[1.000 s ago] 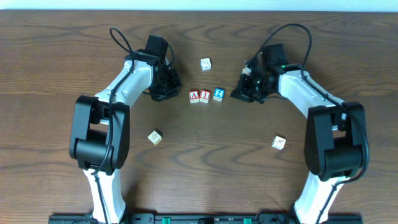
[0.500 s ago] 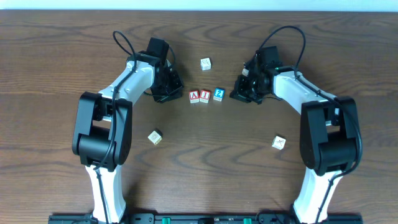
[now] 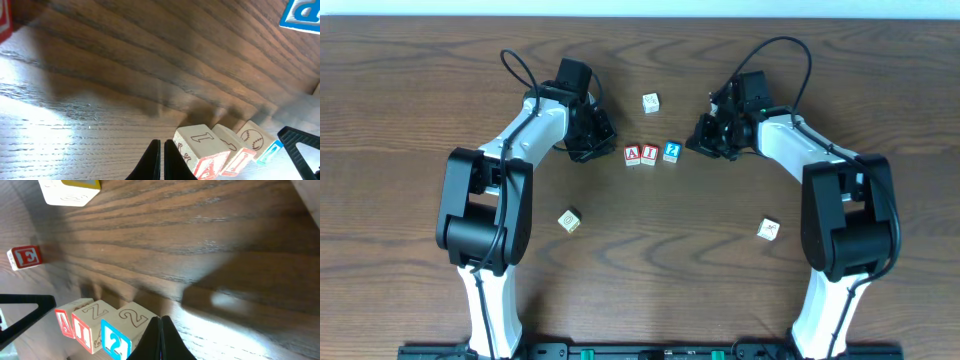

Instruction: Spell out Ai2

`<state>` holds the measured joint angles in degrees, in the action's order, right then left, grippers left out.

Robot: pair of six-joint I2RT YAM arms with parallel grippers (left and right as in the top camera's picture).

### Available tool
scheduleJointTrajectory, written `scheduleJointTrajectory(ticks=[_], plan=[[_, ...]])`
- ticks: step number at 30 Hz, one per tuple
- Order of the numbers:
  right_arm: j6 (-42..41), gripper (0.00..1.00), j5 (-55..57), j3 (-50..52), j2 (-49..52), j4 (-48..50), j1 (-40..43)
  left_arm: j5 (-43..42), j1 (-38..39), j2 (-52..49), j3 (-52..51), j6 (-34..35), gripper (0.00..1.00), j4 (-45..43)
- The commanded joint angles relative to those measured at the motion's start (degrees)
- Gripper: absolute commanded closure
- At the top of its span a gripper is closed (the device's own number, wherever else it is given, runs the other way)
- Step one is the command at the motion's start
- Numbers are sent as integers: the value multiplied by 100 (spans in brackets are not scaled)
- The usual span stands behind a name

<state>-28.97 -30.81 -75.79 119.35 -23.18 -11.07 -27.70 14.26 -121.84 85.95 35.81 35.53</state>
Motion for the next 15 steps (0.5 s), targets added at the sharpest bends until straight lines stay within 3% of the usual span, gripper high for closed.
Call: scheduleJointTrajectory(ticks=[1,15], plan=[[-83,99,-162,-39,68,31,-118,-55,11,-68,17,46,94,-7],[-103,99,-269,-39,68,50,-262,-87,42,-68,17,42,94,-26]])
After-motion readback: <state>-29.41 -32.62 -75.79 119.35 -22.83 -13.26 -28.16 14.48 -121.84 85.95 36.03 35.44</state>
